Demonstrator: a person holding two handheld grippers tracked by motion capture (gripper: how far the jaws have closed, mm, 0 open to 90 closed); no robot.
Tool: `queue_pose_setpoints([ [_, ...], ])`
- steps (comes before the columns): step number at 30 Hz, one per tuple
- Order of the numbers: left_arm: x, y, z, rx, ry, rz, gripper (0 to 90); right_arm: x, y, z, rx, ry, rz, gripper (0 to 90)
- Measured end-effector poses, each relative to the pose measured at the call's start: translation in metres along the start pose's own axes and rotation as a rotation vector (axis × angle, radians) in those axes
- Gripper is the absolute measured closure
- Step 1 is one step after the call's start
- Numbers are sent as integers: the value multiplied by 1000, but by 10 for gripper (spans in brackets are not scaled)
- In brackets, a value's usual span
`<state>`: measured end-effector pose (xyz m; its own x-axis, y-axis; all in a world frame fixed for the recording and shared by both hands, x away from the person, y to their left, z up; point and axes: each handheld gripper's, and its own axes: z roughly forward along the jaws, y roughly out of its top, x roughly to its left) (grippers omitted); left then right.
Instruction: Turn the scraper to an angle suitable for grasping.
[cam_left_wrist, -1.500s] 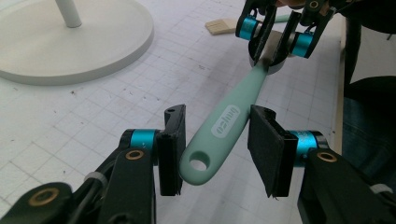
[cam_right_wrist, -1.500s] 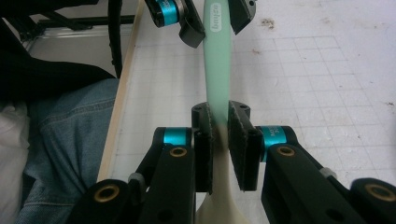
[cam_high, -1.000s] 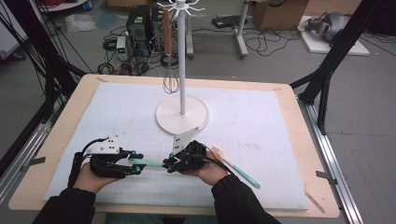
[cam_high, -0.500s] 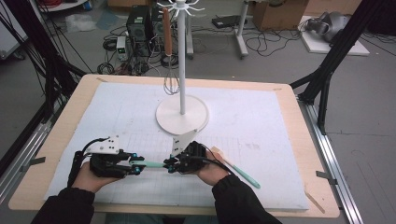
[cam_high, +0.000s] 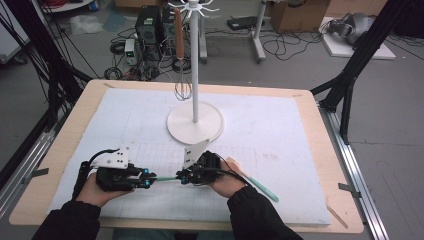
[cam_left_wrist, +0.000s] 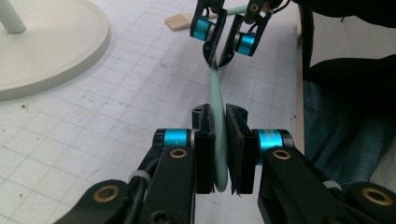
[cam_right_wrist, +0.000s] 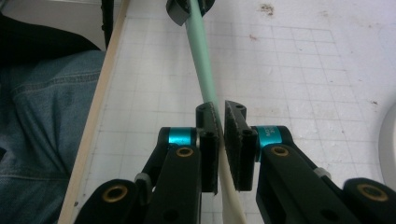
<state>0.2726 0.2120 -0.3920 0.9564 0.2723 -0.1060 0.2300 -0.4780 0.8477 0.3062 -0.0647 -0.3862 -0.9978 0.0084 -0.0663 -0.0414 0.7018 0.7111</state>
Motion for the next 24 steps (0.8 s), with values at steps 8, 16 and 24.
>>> queue_pose_setpoints([
  [8,-4,5,-1,-3,2,28,823,3,9,4,54,21,-48,785],
  [16,-7,10,-4,-22,4,50,822,6,18,12,106,22,-105,821],
  [24,-6,15,-10,-77,16,23,712,7,22,3,83,12,-114,851],
])
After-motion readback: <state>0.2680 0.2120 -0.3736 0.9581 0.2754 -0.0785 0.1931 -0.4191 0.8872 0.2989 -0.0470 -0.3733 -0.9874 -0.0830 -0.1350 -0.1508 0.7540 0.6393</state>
